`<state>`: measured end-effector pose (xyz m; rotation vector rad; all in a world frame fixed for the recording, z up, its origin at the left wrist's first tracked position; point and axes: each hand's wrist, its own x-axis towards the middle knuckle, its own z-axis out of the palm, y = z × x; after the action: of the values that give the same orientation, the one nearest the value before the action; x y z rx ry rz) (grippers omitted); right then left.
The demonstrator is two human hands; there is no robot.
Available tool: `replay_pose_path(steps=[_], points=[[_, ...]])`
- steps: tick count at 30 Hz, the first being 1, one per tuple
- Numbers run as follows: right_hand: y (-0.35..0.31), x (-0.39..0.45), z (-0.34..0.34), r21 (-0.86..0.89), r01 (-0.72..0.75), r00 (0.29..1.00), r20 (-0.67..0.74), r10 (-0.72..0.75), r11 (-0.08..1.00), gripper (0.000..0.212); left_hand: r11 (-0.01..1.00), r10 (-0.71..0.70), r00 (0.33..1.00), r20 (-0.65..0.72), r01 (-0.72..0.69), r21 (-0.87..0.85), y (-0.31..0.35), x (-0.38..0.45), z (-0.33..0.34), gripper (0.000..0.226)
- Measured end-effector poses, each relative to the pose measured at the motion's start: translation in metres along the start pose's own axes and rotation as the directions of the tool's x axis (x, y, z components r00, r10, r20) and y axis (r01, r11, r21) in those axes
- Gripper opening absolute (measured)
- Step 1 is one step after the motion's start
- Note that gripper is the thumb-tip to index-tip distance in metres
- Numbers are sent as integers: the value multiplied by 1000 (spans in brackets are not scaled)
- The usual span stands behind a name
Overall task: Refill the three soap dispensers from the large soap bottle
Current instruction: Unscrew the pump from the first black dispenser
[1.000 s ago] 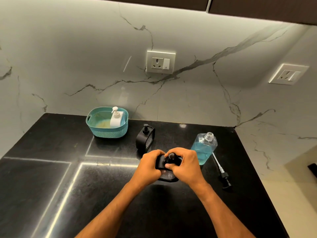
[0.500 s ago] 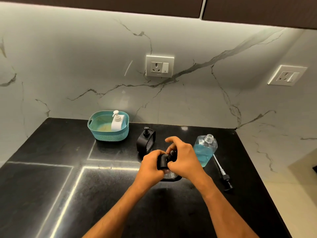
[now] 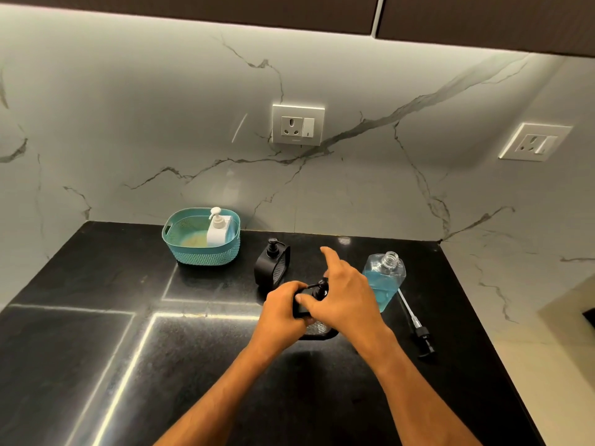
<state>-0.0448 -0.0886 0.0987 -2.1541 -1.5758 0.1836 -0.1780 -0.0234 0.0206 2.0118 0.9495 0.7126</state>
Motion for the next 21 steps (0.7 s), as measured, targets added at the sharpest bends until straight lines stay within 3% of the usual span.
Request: replay_pose_path(steps=[2, 5, 7, 10, 12, 15, 17, 21], points=[[0, 1, 0, 15, 20, 1000, 16, -20, 1000, 88, 1000, -1, 1000, 16, 1, 17, 0, 0, 0, 45], [-2, 0, -1, 196, 30, 986, 153, -61, 980, 98, 1000, -3, 1000, 14, 3, 7, 0, -1, 2, 42], [-1, 1, 3, 104, 19, 993, 113, -31, 994, 94, 1000, -4, 1000, 1, 4, -7, -1, 0, 3, 38], [-1, 1, 2, -42, -22, 1000, 7, 22, 999, 51, 1000, -3, 1000, 10, 3, -11, 0, 0, 1, 41], [-1, 2, 0, -2, -19, 997, 80, 20, 1000, 29, 1000, -2, 1000, 21, 1, 12, -1, 1, 1, 45], [-2, 1, 0, 70, -10, 985, 171, -2, 998, 48, 1000, -11, 1000, 10, 11, 25, -2, 0, 2, 44], [-2, 0, 2, -6, -12, 995, 98, 12, 1000, 58, 1000, -8, 1000, 2, 8, 11, -2, 0, 3, 41], [-3, 2, 1, -78, -46, 996, 77, 52, 996, 31, 999, -17, 1000, 17, 16, 27, -1, 0, 3, 45]])
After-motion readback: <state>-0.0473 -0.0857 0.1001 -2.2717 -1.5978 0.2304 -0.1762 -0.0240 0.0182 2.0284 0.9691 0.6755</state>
